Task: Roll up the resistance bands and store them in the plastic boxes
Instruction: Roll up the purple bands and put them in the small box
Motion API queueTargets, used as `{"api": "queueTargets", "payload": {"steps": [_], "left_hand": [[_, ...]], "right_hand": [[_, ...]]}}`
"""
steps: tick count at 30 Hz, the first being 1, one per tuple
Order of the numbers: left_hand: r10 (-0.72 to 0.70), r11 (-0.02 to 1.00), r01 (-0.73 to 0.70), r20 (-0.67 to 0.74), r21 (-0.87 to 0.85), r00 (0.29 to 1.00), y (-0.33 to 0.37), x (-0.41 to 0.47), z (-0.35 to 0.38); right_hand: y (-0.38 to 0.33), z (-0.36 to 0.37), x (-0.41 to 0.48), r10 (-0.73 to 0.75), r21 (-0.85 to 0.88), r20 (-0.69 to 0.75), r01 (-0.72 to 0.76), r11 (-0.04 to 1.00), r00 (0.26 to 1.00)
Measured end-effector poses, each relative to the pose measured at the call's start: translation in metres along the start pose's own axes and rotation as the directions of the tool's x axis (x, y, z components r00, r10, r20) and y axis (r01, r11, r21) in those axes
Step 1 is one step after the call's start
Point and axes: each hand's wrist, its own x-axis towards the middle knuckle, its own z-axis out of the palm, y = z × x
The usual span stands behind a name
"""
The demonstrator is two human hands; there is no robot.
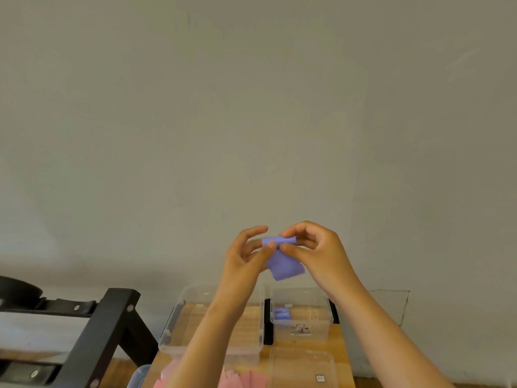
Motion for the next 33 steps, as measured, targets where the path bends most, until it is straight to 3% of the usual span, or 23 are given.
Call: {"api": "queueTargets", "payload": {"steps": [3, 8, 15, 22, 30, 33], "left_hand": [[0.016, 0.998, -0.015, -0.018, 0.063, 1.0, -0.002, 0.001, 0.001], [0.045, 0.998, -0.043, -0.045, 0.05, 0.998, -0.002, 0.001, -0.002], [-0.078, 0.996, 0.079, 0.015, -0.035, 0.997, -0.006, -0.002, 0.0], [0.013, 0.999, -0.012, -0.031, 0.031, 0.999, -0.004, -0.002, -0.003], [-0.059, 0.996, 0.057, -0.021, -0.069, 0.998, -0.005, -0.004, -0.003], [-0.07, 0.997, 0.068, -0.058, -0.027, 0.996, -0.006, -0.002, -0.002]], "right_hand": [[0.0, 0.0, -0.002, -0.022, -0.012, -0.003, 0.022, 1.0, 1.0], [0.003, 0.001, -0.002, 0.07, 0.04, 0.031, -0.071, 0.997, 0.997], [0.007, 0.0, -0.005, 0.009, 0.031, 0.007, -0.009, 0.999, 1.0], [0.008, 0.0, -0.005, 0.092, 0.05, 0.051, -0.094, 0.994, 0.994], [0.01, 0.005, -0.007, 0.069, 0.098, -0.048, -0.064, 0.993, 0.996], [0.008, 0.008, -0.007, 0.071, 0.12, -0.101, -0.058, 0.991, 0.992]]}}
